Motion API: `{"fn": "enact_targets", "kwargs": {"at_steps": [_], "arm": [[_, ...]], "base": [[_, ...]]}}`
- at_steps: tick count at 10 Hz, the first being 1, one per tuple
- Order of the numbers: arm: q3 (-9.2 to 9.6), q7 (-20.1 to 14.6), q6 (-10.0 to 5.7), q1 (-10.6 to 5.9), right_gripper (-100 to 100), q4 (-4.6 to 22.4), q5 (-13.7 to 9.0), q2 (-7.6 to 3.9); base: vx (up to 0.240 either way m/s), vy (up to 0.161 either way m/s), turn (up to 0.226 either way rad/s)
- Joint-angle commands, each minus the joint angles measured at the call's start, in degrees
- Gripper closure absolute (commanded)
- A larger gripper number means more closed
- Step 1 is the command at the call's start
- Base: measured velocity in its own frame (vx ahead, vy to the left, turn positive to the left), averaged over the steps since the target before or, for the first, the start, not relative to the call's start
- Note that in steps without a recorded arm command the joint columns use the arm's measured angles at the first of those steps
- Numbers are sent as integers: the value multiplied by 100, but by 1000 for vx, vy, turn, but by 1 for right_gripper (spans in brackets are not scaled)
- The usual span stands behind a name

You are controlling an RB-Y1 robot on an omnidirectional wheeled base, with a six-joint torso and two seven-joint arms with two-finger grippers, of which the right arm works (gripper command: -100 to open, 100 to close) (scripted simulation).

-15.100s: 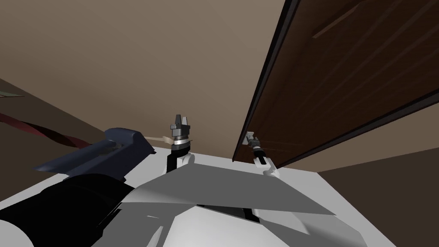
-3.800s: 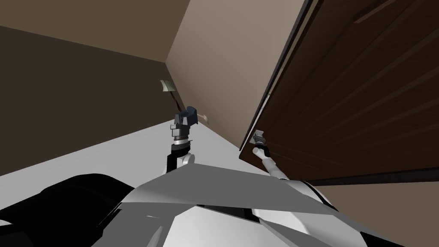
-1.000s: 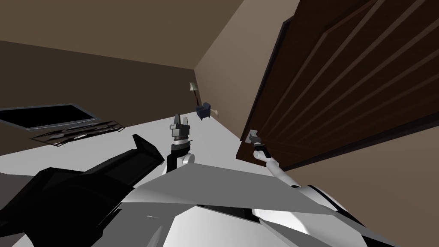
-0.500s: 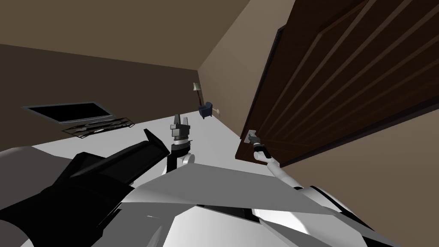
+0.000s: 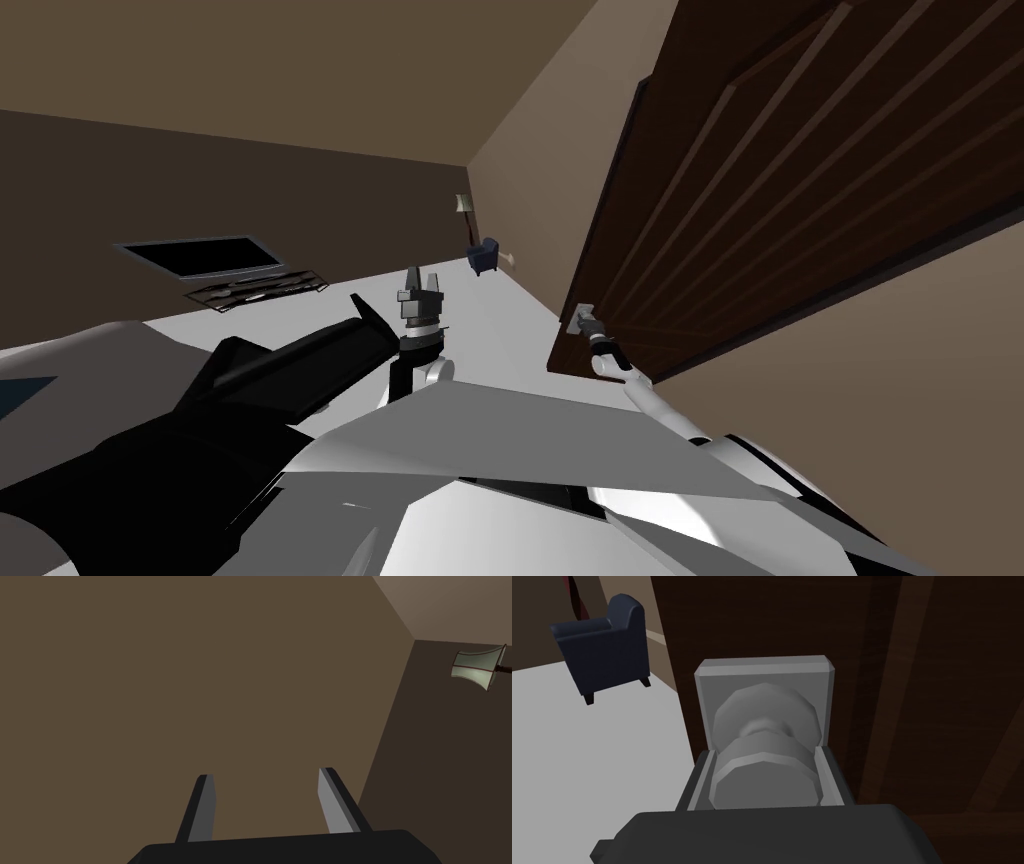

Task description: Pull the door open

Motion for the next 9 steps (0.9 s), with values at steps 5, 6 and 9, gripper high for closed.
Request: {"fn": "enact_targets", "kwargs": {"at_steps": [5, 6, 9], "arm": [[363, -309, -124, 32, 100, -177, 67, -237], [448, -382, -151, 40, 100, -220, 82, -295], [664, -565, -221, 62, 100, -327, 119, -443]], "base": [[-171, -75, 68], [-163, -95, 75], [-187, -112, 85]]}}
